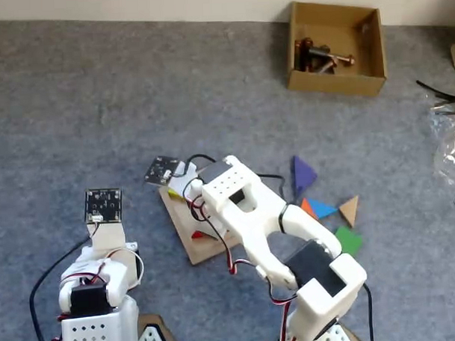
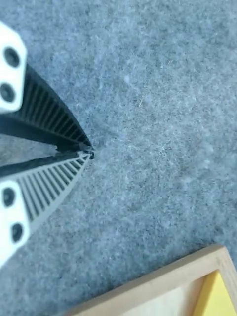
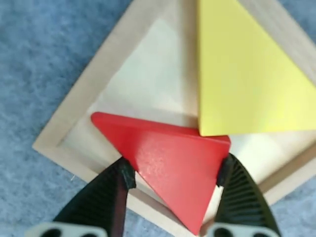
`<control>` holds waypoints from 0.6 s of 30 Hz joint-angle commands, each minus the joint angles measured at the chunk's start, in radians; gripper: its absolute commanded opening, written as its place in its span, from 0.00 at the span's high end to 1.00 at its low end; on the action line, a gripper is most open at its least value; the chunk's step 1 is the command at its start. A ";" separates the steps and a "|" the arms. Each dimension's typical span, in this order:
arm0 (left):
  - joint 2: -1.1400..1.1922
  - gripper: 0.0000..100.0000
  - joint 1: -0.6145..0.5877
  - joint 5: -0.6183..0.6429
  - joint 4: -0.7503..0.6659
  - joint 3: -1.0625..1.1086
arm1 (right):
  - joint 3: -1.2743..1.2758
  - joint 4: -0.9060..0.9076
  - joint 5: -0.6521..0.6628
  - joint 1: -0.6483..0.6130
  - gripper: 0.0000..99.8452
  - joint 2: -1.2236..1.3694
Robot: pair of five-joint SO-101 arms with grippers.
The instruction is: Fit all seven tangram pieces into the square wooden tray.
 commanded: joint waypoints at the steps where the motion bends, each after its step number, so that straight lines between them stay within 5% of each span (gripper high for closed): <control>1: 0.007 1.00 -0.008 0.003 0.008 0.021 | -0.005 -0.021 -0.023 -0.013 0.87 0.013; 11: 0.007 1.00 -0.008 0.003 0.008 0.021 | -0.062 -0.013 -0.084 -0.010 0.88 0.007; 18: 0.007 1.00 -0.008 0.003 0.008 0.021 | -0.068 -0.013 -0.080 -0.013 0.99 0.008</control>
